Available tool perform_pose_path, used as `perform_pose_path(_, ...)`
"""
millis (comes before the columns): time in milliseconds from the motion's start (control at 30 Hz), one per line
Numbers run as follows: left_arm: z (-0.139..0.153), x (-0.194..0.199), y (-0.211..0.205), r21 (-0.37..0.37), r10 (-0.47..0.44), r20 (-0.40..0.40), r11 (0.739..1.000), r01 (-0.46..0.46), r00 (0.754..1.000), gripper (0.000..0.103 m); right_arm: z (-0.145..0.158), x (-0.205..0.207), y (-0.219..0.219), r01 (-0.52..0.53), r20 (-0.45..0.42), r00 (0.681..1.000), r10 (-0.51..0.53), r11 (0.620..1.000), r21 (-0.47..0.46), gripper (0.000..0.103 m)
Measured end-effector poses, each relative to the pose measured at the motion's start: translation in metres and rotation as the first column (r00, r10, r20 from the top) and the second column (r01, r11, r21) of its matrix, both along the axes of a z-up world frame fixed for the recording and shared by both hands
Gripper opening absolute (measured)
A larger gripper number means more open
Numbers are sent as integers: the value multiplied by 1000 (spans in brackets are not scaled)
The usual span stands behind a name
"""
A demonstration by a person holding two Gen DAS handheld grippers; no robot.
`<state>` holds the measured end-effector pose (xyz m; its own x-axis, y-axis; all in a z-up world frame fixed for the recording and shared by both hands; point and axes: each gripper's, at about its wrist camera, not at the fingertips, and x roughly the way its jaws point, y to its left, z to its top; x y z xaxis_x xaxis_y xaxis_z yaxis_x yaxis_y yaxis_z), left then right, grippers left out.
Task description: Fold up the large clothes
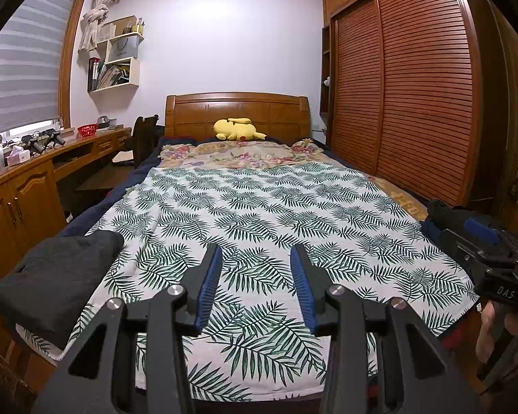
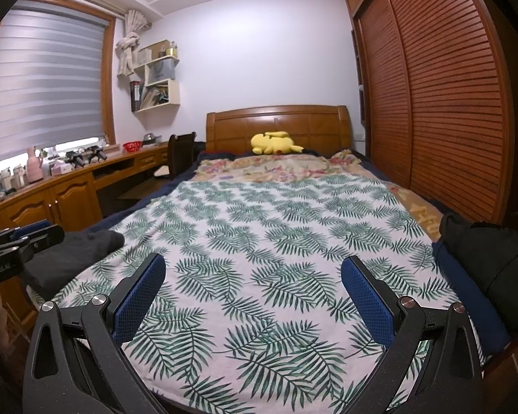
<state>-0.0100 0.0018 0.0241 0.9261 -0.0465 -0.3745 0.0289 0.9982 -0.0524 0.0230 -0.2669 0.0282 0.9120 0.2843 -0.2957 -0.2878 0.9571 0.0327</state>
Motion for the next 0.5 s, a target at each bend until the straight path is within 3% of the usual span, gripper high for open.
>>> perform_pose_path(500,0,0,0,0,0,0,1000,0,1000,40,0,-1,1,0,-1,1000,0,1000,0,103)
